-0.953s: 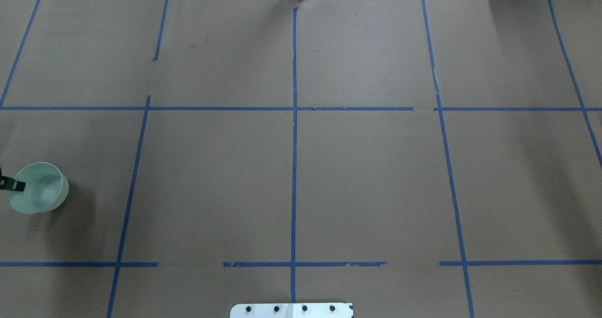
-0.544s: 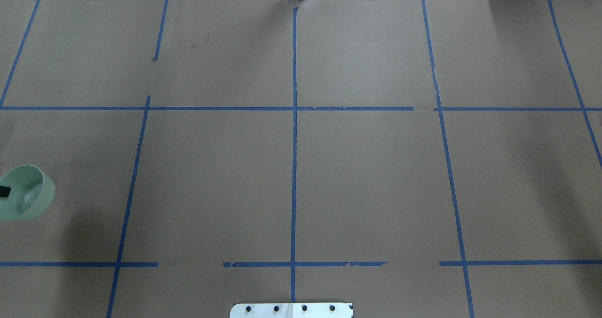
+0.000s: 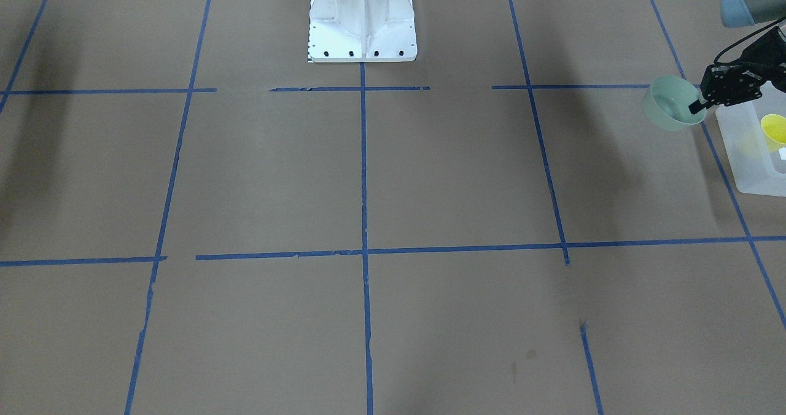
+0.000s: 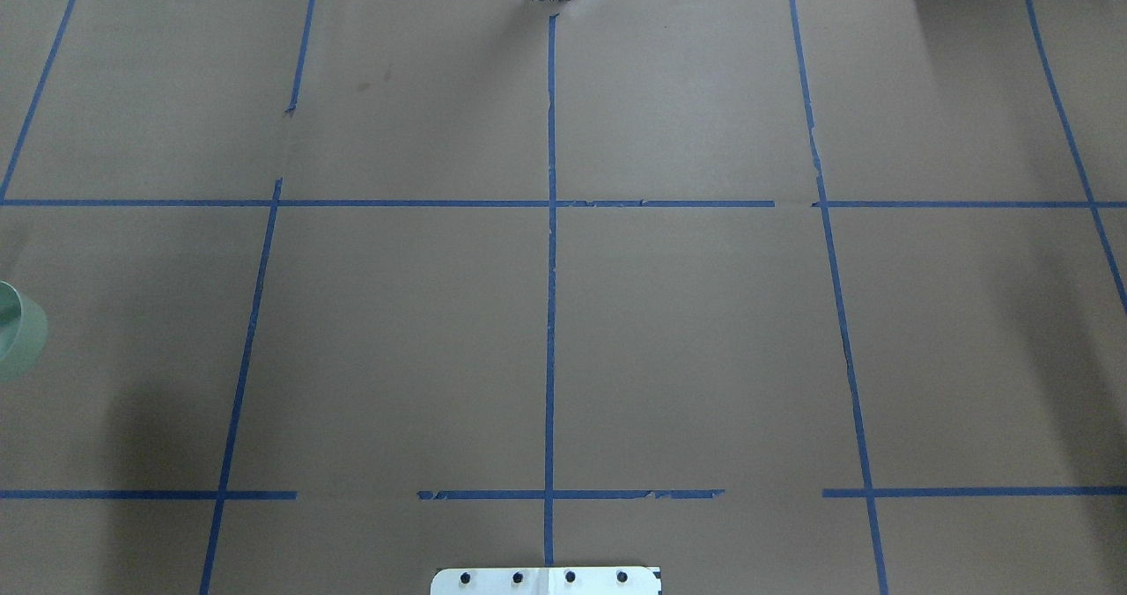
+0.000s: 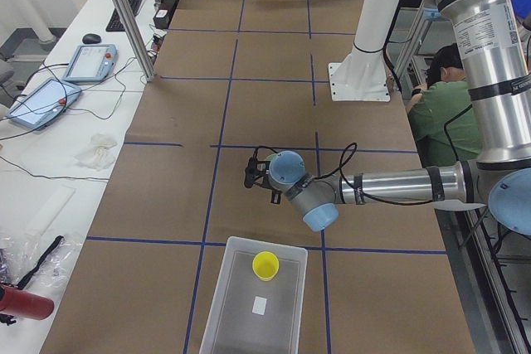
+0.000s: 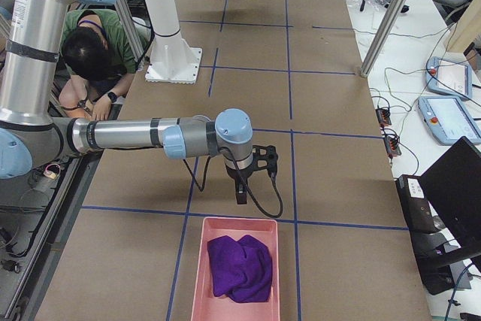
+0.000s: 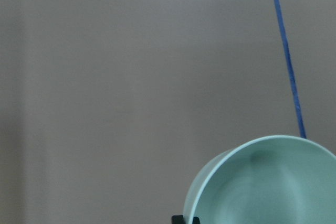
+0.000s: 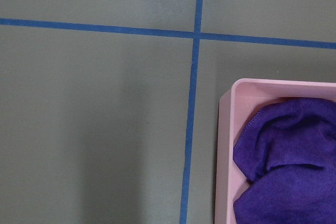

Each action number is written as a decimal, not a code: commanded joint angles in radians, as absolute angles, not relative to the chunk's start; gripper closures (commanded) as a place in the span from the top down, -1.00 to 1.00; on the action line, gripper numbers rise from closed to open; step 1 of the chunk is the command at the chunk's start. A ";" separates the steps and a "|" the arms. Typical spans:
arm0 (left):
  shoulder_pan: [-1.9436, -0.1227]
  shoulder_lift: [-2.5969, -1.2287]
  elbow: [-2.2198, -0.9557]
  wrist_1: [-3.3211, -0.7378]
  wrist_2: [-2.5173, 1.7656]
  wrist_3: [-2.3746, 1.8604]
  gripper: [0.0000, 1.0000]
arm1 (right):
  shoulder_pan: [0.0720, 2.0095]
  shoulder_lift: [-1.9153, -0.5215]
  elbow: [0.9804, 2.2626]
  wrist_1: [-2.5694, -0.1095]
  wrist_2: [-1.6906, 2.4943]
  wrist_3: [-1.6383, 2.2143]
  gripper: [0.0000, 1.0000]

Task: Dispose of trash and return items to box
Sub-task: 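Lift the green bowl and carry it to the clear bin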

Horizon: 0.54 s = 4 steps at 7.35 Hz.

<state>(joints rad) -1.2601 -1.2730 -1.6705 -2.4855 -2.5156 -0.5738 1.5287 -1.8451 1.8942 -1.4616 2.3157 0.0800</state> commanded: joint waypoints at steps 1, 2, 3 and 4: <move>-1.418 -1.308 -1.667 -2.247 -2.505 -0.291 -1.00 | 1.528 -1.821 1.833 -1.437 2.315 0.090 1.00; -1.495 -1.334 -1.660 -2.135 -2.441 -0.178 -1.00 | 1.528 -1.800 1.822 -1.440 2.318 0.094 1.00; -1.570 -1.401 -1.596 -2.026 -2.409 -0.056 -1.00 | 1.528 -1.767 1.801 -1.439 2.363 0.094 1.00; -1.642 -1.466 -1.500 -1.953 -2.407 0.072 -1.00 | 1.529 -1.741 1.786 -1.440 2.415 0.097 1.00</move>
